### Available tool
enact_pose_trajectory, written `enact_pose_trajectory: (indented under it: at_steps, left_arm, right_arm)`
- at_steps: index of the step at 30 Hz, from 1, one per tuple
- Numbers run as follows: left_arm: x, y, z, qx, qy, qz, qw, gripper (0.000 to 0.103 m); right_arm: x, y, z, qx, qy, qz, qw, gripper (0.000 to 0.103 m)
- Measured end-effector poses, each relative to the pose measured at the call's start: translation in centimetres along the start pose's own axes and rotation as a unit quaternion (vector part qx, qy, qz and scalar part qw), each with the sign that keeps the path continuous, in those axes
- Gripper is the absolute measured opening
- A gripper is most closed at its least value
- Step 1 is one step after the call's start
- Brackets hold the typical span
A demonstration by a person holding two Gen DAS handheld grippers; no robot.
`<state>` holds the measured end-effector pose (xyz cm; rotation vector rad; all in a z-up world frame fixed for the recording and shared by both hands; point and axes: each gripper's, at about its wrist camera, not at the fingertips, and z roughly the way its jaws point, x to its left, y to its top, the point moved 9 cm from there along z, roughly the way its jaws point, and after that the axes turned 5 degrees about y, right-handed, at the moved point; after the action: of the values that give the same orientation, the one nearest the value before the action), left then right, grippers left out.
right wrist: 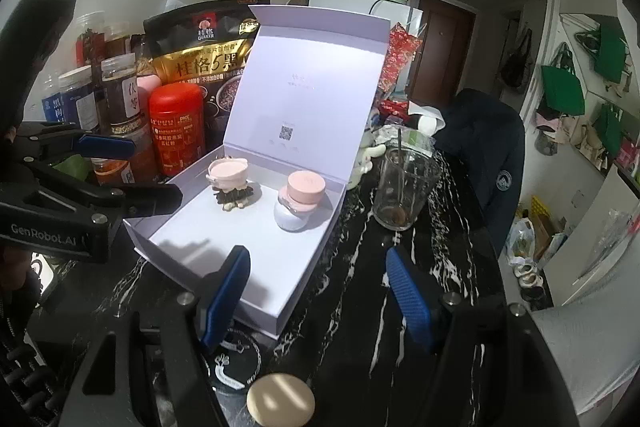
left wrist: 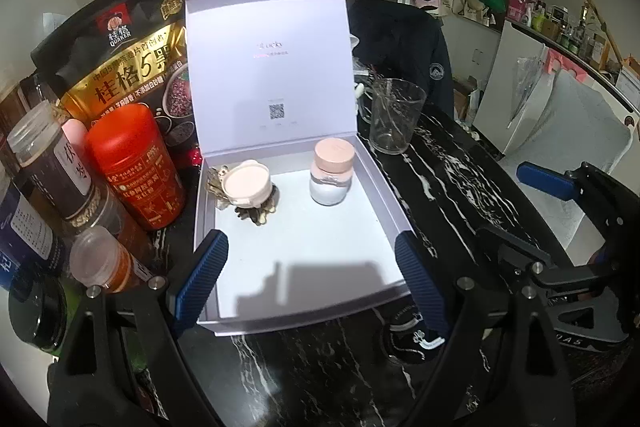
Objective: Organize objects
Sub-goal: 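Reach left tool toward black powder tin while right tool reaches white round jar, then close left tool on the black powder tin while right tool closes on the white jar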
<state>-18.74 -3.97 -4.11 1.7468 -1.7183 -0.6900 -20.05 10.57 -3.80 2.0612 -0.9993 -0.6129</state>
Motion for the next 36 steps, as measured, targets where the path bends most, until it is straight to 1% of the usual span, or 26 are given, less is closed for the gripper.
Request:
enact_pose_trajectory:
  at_steps: [16, 36]
  left_arm:
    - [-2.9, -2.6, -0.3, 0.016, -0.027, 0.015, 0.9994, 0.085]
    - [-6.2, -7.6, 0.4, 0.056, -0.045, 0.036, 0.9968, 0.085]
  right_arm:
    - [-0.3, -2.7, -1.5, 0.010, -0.010, 0.018, 1.000, 0.072]
    - [0.2, -8.9, -2.5, 0.041, -0.001, 0.059, 0.997, 0.072]
